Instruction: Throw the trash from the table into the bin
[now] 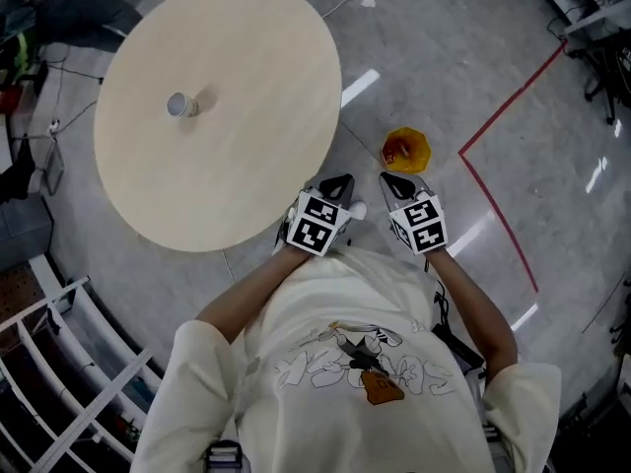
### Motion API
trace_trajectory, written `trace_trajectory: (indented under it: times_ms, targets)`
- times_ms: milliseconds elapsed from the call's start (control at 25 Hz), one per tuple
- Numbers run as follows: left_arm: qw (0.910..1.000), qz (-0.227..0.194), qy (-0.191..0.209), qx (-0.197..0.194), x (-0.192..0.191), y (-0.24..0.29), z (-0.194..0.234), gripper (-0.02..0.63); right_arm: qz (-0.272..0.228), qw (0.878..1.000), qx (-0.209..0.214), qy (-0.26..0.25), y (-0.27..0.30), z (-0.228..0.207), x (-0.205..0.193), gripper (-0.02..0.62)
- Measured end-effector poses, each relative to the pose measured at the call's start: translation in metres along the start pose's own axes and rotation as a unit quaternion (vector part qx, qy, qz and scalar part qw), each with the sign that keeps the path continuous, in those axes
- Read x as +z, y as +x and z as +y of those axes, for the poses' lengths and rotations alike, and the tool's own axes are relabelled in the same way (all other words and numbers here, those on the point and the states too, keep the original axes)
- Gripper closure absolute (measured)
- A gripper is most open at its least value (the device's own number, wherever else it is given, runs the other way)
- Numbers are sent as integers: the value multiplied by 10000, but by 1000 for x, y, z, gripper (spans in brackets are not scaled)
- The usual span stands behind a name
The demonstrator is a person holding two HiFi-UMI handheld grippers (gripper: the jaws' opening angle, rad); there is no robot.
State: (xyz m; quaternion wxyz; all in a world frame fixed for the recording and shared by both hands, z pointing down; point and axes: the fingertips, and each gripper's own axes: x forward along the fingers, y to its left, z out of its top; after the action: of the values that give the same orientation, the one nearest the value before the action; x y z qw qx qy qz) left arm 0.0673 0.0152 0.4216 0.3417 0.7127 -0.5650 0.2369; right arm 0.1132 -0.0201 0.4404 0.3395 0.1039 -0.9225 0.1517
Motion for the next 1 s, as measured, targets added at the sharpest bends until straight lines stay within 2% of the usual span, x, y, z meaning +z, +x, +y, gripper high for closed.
trace_trajectory:
  times_ms: [120,360,600,840,1000]
  targets:
    - [9996,-73,-130,250,-6,-25,23,601,-63,9997,151,-187,8,15,25,589]
    - [9913,-497,-959,750,-15,-76,69,601,-152,9972,489,-551,27,61,78,589]
    - [9839,-782,-1255,1004,-24,-120,101,601,-256,9937,711,-833,43,105,110,589]
    - [9668,-1098,-1811,1429,-37,-152,152,601,-131,9880,1050,-1126,79,136,136,589]
    - [9560,-1225,-2128,1605,-56,-186,186,601,6,9831,1216,-1365,107,173,155,589]
